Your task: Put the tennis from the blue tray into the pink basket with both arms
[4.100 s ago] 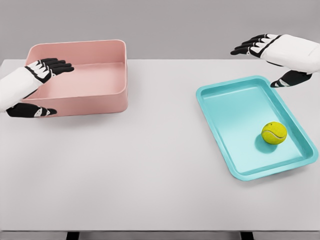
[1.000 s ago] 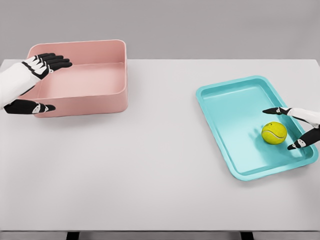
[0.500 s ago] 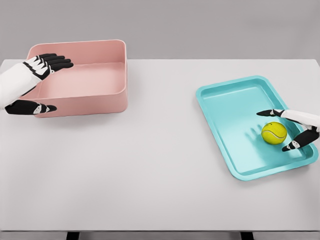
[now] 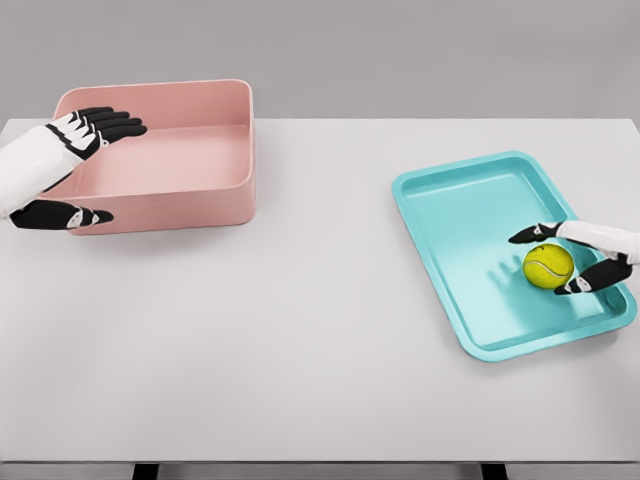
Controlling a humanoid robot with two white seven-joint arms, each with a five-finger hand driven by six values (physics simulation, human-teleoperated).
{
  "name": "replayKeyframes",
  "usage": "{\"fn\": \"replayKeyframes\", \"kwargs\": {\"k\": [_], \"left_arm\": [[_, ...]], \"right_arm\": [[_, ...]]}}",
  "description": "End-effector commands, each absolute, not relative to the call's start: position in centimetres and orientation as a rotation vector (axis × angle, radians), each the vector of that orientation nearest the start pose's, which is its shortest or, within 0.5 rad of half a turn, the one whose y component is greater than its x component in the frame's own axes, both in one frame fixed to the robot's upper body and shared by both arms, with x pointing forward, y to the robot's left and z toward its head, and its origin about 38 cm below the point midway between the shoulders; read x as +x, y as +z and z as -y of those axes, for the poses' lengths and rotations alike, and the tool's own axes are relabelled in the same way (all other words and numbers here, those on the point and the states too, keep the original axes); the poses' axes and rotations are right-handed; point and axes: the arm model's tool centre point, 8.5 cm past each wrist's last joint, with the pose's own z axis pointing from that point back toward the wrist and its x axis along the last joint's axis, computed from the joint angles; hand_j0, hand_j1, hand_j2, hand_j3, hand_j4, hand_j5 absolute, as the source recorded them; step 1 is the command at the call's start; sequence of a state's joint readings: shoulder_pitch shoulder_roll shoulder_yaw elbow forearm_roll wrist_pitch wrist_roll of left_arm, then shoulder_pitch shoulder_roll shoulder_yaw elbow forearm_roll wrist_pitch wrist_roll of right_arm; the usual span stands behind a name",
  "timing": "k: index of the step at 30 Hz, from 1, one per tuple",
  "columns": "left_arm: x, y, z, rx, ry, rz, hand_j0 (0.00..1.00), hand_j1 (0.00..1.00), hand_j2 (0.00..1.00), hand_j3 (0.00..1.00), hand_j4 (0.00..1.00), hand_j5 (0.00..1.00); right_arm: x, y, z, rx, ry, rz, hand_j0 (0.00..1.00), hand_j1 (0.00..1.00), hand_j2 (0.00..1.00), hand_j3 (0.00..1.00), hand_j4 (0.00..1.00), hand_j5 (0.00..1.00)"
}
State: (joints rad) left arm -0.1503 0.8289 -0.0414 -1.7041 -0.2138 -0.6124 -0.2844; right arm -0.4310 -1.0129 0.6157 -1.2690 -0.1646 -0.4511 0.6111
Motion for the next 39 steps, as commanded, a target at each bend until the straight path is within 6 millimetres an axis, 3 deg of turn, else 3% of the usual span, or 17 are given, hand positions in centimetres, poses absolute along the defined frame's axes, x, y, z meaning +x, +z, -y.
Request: {"fn": "replayKeyframes", "kwargs": {"k": [1,10,13,20,24,33,39], "left_arm": [[36.1,26.1,-35.8,0.517,-1.540,1.915,1.00,1.00,1.00,1.00,1.00,1.00],[36.1,26.1,-35.7,0.516,-1.538,1.917,1.00,1.00,1.00,1.00,1.00,1.00],[36.1,26.1,-35.7,0.516,-1.538,1.917,1.00,1.00,1.00,1.00,1.00,1.00],[36.1,26.1,-35.7,0.517,-1.540,1.916,1.00,1.00,1.00,1.00,1.00,1.00],[36.1,26.1,-35.7,0.517,-1.539,1.916,1.00,1.00,1.00,1.00,1.00,1.00],[36.1,26.1,-35.8,0.518,-1.539,1.915,1.00,1.00,1.00,1.00,1.00,1.00],[36.1,26.1,-35.7,0.515,-1.539,1.917,1.00,1.00,1.00,1.00,1.00,1.00]], "right_arm": [[39.0,15.1,42.8,-0.069,1.498,1.175,0.84,0.84,0.84,0.84,0.84,0.84],[39.0,15.1,43.2,-0.082,1.500,1.163,0.83,0.83,0.83,0.83,0.83,0.83],[39.0,15.2,43.3,-0.083,1.500,1.162,0.72,0.72,0.72,0.72,0.72,0.72],[39.2,15.5,43.0,-0.083,1.507,1.174,0.57,0.57,0.57,0.57,0.57,0.57],[39.2,16.1,42.4,-0.071,1.520,1.203,0.56,0.56,0.56,0.56,0.56,0.56],[39.0,23.7,35.9,-0.059,1.697,1.496,0.58,0.58,0.58,0.58,0.58,0.58],[39.0,24.9,31.0,0.013,1.744,1.629,0.58,0.58,0.58,0.58,0.58,0.58]]}}
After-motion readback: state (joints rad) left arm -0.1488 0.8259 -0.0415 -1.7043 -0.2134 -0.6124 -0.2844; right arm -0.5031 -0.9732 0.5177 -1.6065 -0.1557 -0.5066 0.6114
